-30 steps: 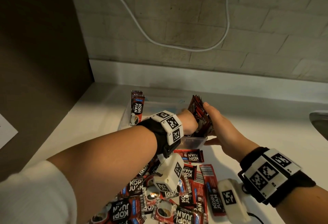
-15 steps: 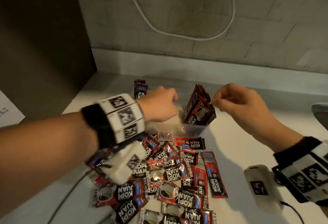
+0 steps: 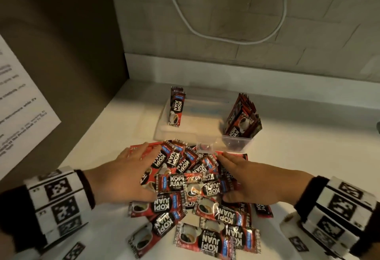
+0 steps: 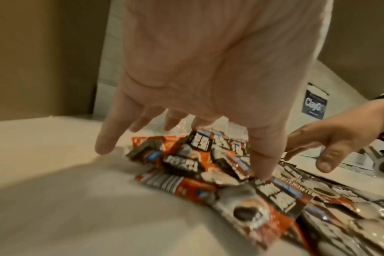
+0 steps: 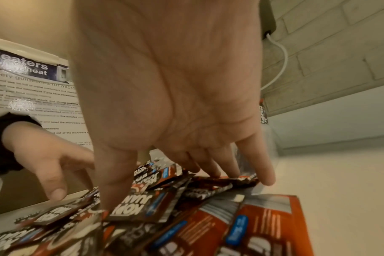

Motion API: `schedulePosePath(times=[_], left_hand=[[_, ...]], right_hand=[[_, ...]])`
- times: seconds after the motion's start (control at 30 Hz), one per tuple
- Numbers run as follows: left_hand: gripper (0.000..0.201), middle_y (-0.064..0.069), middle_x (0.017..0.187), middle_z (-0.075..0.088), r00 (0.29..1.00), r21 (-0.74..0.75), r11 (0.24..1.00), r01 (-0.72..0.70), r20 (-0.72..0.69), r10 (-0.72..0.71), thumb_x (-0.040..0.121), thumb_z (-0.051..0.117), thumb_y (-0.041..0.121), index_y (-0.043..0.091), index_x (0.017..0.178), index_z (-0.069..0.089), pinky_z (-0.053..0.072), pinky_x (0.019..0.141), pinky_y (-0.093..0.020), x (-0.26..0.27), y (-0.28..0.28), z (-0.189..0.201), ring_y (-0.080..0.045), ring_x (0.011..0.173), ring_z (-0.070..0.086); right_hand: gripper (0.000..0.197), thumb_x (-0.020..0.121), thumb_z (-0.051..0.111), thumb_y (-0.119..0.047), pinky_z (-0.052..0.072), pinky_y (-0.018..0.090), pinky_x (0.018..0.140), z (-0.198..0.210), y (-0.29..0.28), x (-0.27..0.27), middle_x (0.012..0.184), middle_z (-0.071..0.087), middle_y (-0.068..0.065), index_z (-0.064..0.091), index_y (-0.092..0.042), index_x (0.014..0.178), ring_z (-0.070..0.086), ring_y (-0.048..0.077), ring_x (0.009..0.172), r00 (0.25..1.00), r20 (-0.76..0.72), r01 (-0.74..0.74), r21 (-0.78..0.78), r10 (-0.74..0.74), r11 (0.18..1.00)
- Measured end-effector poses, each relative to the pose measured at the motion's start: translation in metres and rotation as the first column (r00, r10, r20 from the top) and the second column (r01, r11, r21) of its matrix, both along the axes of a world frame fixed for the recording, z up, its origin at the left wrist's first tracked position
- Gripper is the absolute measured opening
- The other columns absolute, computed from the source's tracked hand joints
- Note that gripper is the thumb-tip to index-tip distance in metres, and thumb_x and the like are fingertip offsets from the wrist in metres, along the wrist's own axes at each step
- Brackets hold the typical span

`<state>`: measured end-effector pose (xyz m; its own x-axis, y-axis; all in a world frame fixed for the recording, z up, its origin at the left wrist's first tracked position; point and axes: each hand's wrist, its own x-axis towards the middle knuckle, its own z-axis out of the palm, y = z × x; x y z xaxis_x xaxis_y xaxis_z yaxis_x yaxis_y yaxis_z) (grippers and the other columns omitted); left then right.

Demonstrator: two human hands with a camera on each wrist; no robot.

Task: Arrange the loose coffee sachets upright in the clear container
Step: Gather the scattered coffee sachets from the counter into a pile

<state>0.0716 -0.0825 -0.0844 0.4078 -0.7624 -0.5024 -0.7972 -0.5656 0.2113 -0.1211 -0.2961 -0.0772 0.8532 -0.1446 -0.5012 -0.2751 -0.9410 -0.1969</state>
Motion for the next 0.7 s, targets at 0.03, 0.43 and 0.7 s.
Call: schedulePosePath(times=[0.03,0.43,0.7], left_hand=[[0.113,0.006,0.157,-0.028,1.000,0.003,1.000,-0.006,-0.023,0.006,0.080,0.062,0.063,0.042,0.143,-0.029,0.008,0.120,-0.041,-0.001,0.003,-0.004,-0.027,0.148,-0.014],[0.089,0.016,0.135,0.019,0.999,-0.236,0.971,0.029,0.047,-0.019,0.075,0.072,0.051,0.040,0.142,0.014,0.038,0.101,-0.024,-0.015,0.012,0.000,-0.009,0.122,0.028],[0.024,0.020,0.098,0.046,0.984,-0.186,0.972,0.147,0.129,-0.124,0.085,0.061,0.037,0.035,0.106,0.049,0.037,0.072,-0.021,-0.022,0.003,0.001,-0.001,0.093,0.045]], right_hand=[[0.104,0.087,0.053,-0.060,0.019,0.030,0.118,-0.002,0.001,-0.002,0.160,-0.014,-0.001,-0.018,-0.017,0.150,0.005,0.016,0.148,1.000,-0.014,-0.006,-0.021,0.006,1.000],[0.036,0.090,0.056,-0.025,0.050,0.034,0.088,0.002,-0.004,0.006,0.123,0.060,0.001,0.053,-0.020,0.126,0.058,0.020,0.108,0.950,0.282,0.163,-0.090,-0.132,0.983],[0.030,0.087,0.056,-0.031,0.057,0.038,0.070,-0.008,-0.012,0.023,0.096,0.067,0.001,0.052,-0.020,0.115,0.063,0.019,0.080,0.936,0.260,0.274,-0.118,-0.236,0.955]])
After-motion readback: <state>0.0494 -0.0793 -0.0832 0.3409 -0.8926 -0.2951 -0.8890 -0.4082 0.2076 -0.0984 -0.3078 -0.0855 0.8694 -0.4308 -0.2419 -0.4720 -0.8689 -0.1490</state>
